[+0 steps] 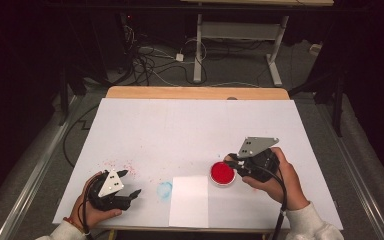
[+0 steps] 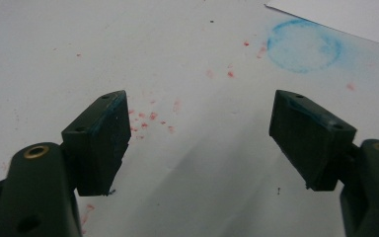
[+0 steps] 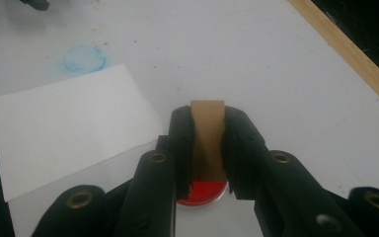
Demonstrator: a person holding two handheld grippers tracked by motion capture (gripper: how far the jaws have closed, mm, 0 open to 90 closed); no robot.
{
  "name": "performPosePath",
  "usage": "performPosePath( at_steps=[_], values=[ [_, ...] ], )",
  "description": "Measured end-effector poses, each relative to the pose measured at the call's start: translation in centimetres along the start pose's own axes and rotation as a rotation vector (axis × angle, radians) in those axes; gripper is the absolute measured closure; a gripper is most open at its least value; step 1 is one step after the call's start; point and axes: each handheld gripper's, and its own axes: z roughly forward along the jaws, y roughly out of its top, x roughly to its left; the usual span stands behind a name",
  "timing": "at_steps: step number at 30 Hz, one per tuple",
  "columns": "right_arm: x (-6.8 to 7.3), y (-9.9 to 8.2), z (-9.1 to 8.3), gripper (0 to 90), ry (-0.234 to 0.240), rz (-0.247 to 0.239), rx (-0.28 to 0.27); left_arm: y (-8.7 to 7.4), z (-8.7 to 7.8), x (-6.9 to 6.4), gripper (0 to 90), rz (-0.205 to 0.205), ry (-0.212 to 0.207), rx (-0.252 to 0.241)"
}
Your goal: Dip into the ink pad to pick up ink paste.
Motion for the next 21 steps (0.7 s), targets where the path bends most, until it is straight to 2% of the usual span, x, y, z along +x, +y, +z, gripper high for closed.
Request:
performPosePath(
  at_steps=[6, 14, 21],
  values=[
    [0.4, 0.3, 0.2, 75.7, 0.001, -0.014, 0.006, -0.1, -0.3, -0.1, 23.0, 0.005, 0.002, 0.003],
    [0.7, 0.0, 2.4, 75.7, 0.026, -0.029, 0.072, -0.1, -0.1, -0.1, 23.0, 0.006, -0.001, 0.01],
    [0.3, -1.2, 4.5, 75.7, 0.041, 0.001, 0.126, 0.0, -0.1, -0.2, 23.0, 0.007, -0.004, 0.011]
  ],
)
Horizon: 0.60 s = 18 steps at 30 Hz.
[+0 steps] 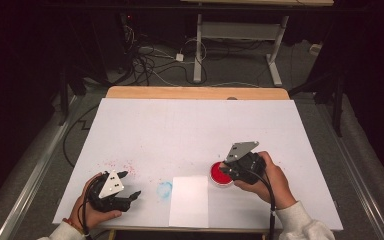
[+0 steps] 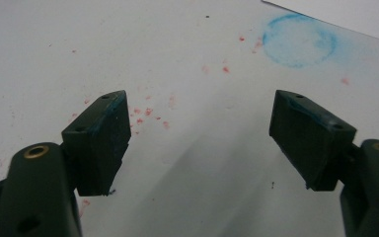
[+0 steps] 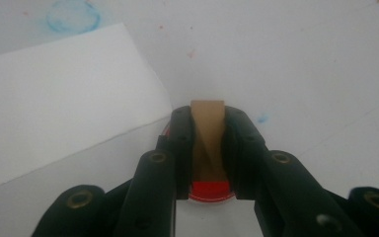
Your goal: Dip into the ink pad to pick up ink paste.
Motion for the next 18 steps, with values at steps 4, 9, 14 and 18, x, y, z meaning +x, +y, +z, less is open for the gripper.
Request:
performPosePath(
  at_steps=[4, 9, 14, 18],
  values=[
    [-0.1, -0.5, 1.4, 75.7, 0.009, 0.007, 0.032, 0.0, 0.1, 0.0, 23.0, -0.001, -0.001, 0.0],
    [-0.2, -0.9, 2.8, 75.7, 0.012, 0.025, 0.067, 0.1, 0.2, 0.0, 22.9, 0.003, -0.003, 0.005],
    [-0.3, -1.2, 4.1, 75.8, 0.02, 0.024, 0.092, 0.1, 0.2, 0.0, 23.0, 0.004, -0.003, 0.008],
    [-0.4, -1.3, 4.6, 75.9, 0.03, 0.036, 0.102, 0.0, 0.2, -0.1, 22.9, 0.004, -0.004, 0.009]
  ],
)
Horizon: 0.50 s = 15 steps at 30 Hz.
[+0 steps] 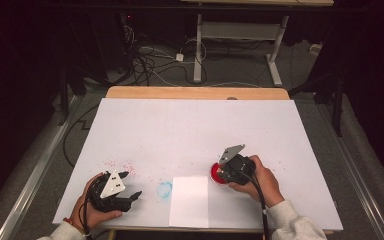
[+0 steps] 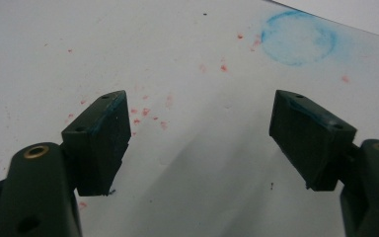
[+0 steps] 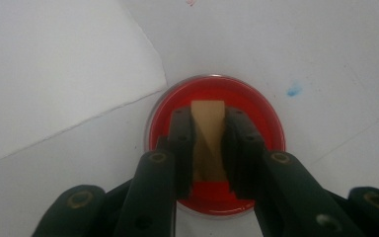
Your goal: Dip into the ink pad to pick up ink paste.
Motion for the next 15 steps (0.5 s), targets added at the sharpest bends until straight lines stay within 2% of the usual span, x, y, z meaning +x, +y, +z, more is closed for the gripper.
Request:
performPosePath(
  at_steps=[5, 10, 15],
  values=[
    [-0.15, -0.14, 0.14, 76.1, 0.014, 0.021, -0.006, 0.01, 0.02, -0.05, 23.0, 0.002, 0.0, 0.002],
    [-0.02, -0.15, 0.22, 76.2, 0.002, 0.014, -0.006, 0.03, 0.02, -0.1, 23.0, 0.004, -0.001, 0.003],
    [-0.29, -0.11, 0.26, 76.2, 0.02, 0.069, 0.002, 0.03, 0.06, -0.14, 23.0, 0.003, -0.004, 0.005]
  ],
)
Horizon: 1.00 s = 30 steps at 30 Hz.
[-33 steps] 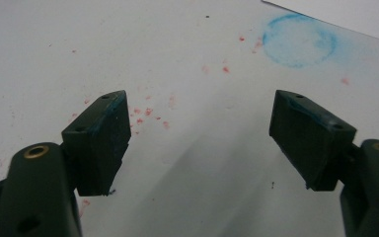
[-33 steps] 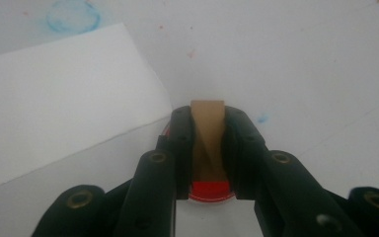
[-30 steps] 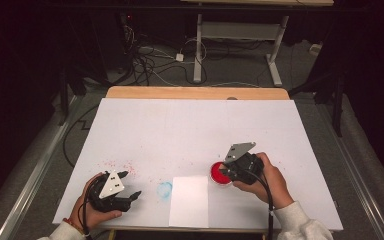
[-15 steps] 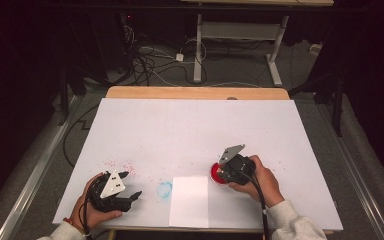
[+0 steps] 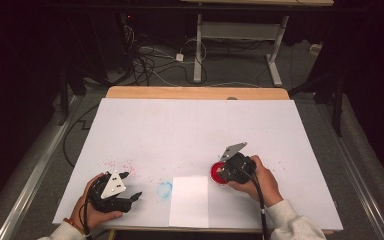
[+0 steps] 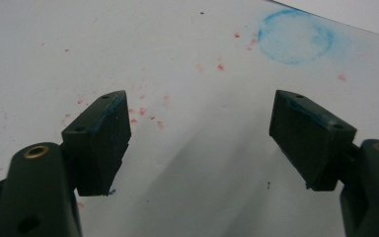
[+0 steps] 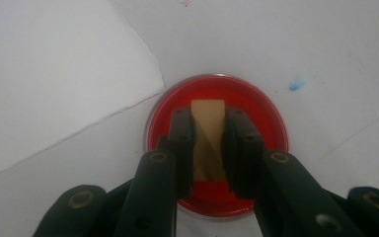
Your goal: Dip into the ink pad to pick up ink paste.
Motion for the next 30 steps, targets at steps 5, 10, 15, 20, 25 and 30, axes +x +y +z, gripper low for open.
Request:
performPosePath(
  at_steps=[5, 10, 15, 20, 25, 30],
  values=[
    [0.8, 0.4, 0.1, 76.3, -0.056, -0.048, 0.023, 0.0, 0.0, 0.0, 23.0, -0.001, -0.001, 0.0],
    [1.1, 0.5, 0.1, 76.3, -0.074, -0.047, 0.034, 0.0, 0.0, 0.0, 23.0, -0.001, -0.001, 0.001],
    [1.5, 0.6, 0.2, 76.3, -0.096, -0.065, 0.041, 0.1, 0.0, 0.0, 23.0, -0.002, -0.002, 0.001],
    [1.5, 0.6, 0.1, 76.3, -0.107, -0.077, 0.045, 0.1, 0.0, 0.0, 23.0, -0.002, -0.006, 0.0],
    [0.6, 0.3, 0.0, 76.2, -0.047, -0.035, 0.015, 0.0, 0.0, 0.0, 23.0, -0.003, -0.007, -0.002],
    [0.0, 0.7, -2.2, 76.2, -0.09, 0.007, -0.049, 0.0, 0.0, 0.1, 23.0, -0.008, -0.007, -0.004]
  ],
)
